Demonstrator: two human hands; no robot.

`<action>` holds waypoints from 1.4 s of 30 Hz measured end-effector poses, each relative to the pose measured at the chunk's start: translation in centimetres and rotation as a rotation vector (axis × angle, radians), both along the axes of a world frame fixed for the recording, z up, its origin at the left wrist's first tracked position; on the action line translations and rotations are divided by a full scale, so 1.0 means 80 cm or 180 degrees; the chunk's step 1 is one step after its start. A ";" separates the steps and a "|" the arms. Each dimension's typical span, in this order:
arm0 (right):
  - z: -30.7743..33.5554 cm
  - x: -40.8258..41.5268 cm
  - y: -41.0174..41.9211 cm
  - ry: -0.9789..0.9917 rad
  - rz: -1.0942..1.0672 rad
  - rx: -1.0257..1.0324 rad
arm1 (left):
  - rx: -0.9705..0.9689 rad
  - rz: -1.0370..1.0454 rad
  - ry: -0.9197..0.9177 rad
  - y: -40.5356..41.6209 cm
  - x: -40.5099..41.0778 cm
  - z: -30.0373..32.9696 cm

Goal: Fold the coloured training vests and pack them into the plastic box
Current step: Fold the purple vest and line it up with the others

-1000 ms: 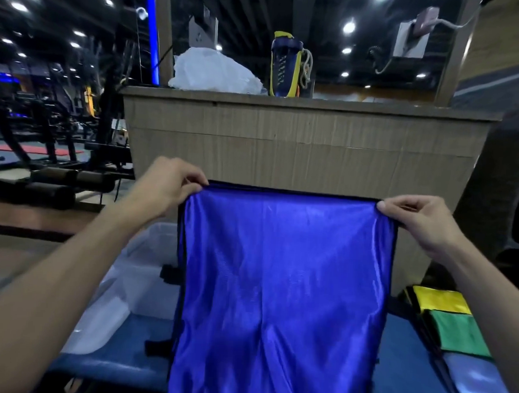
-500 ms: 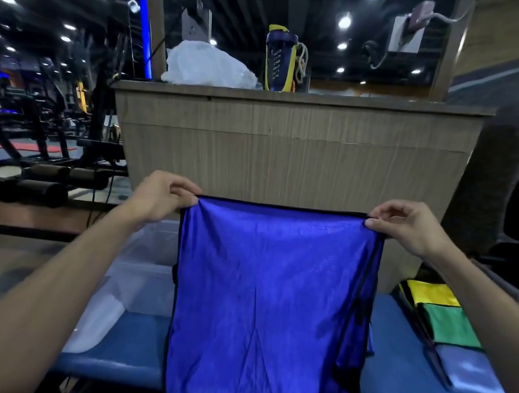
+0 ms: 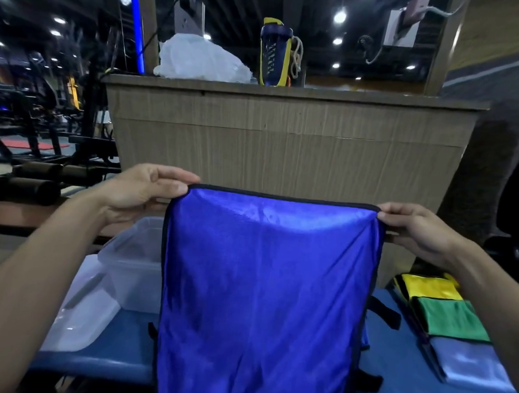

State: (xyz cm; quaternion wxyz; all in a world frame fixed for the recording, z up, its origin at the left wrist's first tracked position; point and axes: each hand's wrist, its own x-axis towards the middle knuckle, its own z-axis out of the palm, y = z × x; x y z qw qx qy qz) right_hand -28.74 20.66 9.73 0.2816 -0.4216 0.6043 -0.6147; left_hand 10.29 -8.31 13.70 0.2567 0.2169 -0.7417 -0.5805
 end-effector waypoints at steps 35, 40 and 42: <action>-0.012 0.214 -0.075 0.2858 -0.1281 0.0148 | 0.0570 0.0346 0.0218 0.169 -0.135 -0.044; -0.011 0.196 -0.065 0.2695 -0.1349 -0.0146 | 0.1293 -0.0322 0.0333 0.178 -0.121 -0.034; -0.011 0.189 -0.059 0.2533 -0.1342 -0.0241 | 0.1146 -0.0435 0.0351 0.179 -0.116 -0.033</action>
